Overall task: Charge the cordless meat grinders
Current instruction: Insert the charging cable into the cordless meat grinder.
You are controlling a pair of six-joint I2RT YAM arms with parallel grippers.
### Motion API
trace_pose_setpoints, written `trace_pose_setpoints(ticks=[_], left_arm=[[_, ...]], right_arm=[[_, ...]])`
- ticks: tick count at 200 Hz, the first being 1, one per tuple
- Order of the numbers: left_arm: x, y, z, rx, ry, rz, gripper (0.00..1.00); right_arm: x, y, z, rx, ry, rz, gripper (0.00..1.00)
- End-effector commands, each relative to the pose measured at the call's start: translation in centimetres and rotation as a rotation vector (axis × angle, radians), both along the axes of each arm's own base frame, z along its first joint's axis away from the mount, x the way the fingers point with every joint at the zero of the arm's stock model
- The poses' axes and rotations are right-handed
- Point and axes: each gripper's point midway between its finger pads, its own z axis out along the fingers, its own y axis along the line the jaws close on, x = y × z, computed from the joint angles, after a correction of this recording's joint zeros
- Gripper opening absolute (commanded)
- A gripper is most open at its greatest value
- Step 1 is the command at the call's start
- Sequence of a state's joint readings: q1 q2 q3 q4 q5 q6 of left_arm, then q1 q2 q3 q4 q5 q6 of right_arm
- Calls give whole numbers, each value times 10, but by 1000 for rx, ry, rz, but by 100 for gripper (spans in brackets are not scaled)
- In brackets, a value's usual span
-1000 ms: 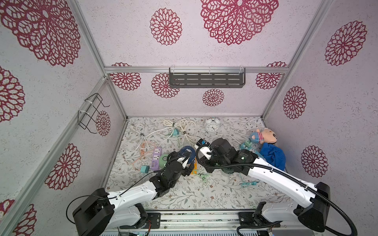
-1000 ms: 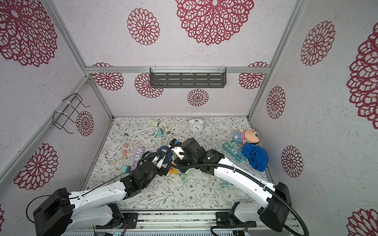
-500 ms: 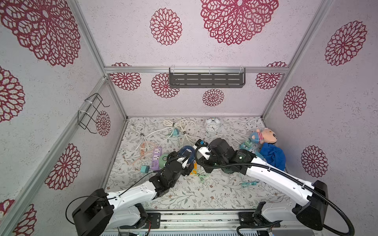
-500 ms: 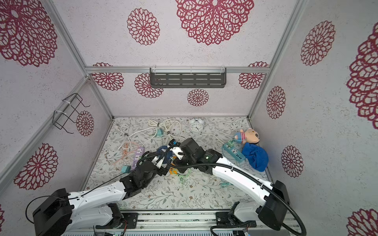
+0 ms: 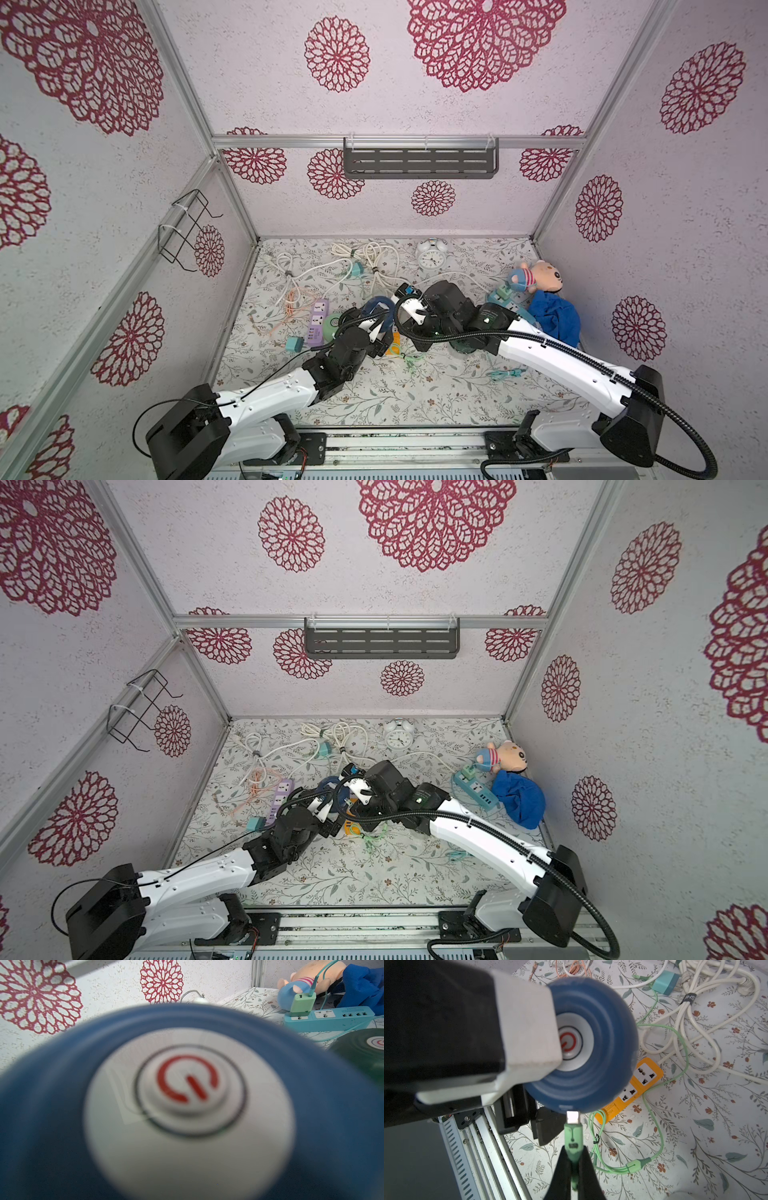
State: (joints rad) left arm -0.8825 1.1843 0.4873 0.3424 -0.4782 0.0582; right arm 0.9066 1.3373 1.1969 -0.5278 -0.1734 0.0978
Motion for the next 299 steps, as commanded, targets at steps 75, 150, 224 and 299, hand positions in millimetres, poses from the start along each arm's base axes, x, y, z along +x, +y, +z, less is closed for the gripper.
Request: trace_pose_setpoints(ticks=[75, 150, 224, 299], left_arm=[[3, -4, 27, -54, -61, -13, 82], [-3, -7, 21, -15, -55, -41, 80], [-21, -25, 6, 132, -85, -78, 79], [-41, -42, -5, 140, -41, -160, 78]], right_arm=[[0, 13, 14, 65, -4, 11, 0], [3, 16, 21, 99, -12, -7, 0], [12, 27, 34, 150, -17, -19, 0], [27, 17, 47, 180, -48, -52, 0]])
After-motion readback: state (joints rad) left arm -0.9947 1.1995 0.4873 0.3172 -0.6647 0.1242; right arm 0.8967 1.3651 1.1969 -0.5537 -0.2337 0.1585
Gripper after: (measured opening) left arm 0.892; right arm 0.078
